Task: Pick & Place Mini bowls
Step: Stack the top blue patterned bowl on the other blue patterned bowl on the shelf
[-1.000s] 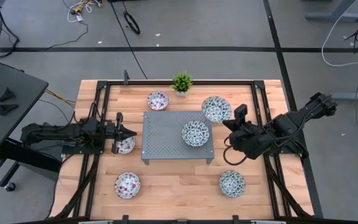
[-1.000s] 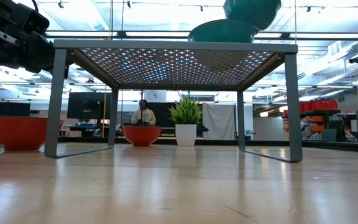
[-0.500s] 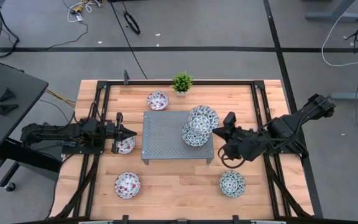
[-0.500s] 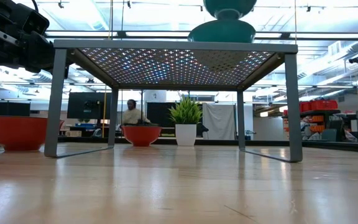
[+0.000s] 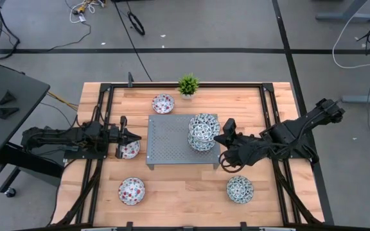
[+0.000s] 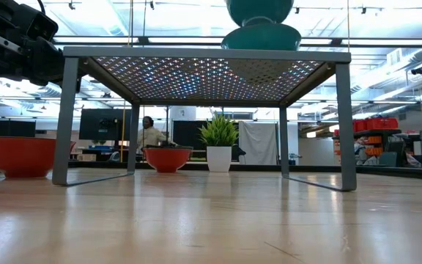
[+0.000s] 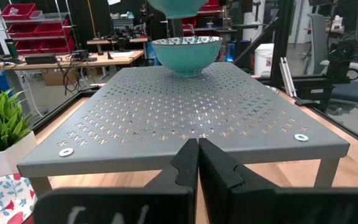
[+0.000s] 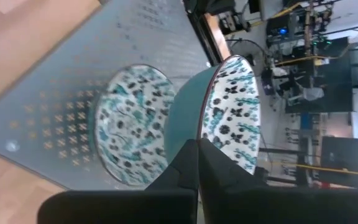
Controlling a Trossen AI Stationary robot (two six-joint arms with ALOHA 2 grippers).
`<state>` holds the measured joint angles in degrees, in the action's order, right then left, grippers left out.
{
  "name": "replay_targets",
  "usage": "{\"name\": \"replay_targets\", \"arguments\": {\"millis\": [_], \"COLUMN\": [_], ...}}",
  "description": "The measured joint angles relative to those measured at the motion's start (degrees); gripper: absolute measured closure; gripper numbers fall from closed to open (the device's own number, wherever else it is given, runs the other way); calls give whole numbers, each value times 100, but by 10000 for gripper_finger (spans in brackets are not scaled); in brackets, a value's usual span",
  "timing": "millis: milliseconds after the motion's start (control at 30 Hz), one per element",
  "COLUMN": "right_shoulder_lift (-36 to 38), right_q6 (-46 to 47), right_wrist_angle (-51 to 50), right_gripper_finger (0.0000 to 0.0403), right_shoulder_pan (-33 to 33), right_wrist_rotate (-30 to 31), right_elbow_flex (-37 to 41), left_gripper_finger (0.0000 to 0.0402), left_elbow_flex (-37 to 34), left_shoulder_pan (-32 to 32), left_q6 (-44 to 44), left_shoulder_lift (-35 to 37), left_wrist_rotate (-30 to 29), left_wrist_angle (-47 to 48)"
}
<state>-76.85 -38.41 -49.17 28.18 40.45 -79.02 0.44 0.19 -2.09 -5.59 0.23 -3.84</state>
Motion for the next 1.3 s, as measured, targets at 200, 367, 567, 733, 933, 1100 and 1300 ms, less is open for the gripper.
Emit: {"name": "replay_targets", "arguments": {"millis": [200, 367, 567, 733, 933, 1100, 1300], "right_shoulder_lift": [-8, -8, -8, -6, -6, -4, -4], "right_q6": [56, 71, 89, 86, 43, 43, 68], "right_wrist_angle": [164, 211, 332, 408, 481, 525, 518], "right_gripper_finger": [403, 403, 403, 403, 403, 403, 403], "right_shoulder_pan": [0, 0, 0, 0, -2, -28, -132], "right_wrist_rotate": [-120, -107, -183, -363, -392, -442, -693], "right_elbow_flex": [268, 470, 596, 746, 889, 903, 903], "left_gripper_finger": [383, 383, 383, 383, 383, 383, 383], "left_elbow_flex": [1, 1, -1, 0, 1, -1, 0], "left_shoulder_pan": [0, 2, 2, 1, 2, 1, 1], "left_q6": [0, -2, 0, -1, 0, 0, 0], "left_shoulder_lift": [-1, -1, 1, 0, 0, 1, -1], "left_wrist_rotate": [2, 0, 1, 0, 0, 0, 2], "left_wrist_angle": [0, -2, -1, -1, 0, -1, -2]}}
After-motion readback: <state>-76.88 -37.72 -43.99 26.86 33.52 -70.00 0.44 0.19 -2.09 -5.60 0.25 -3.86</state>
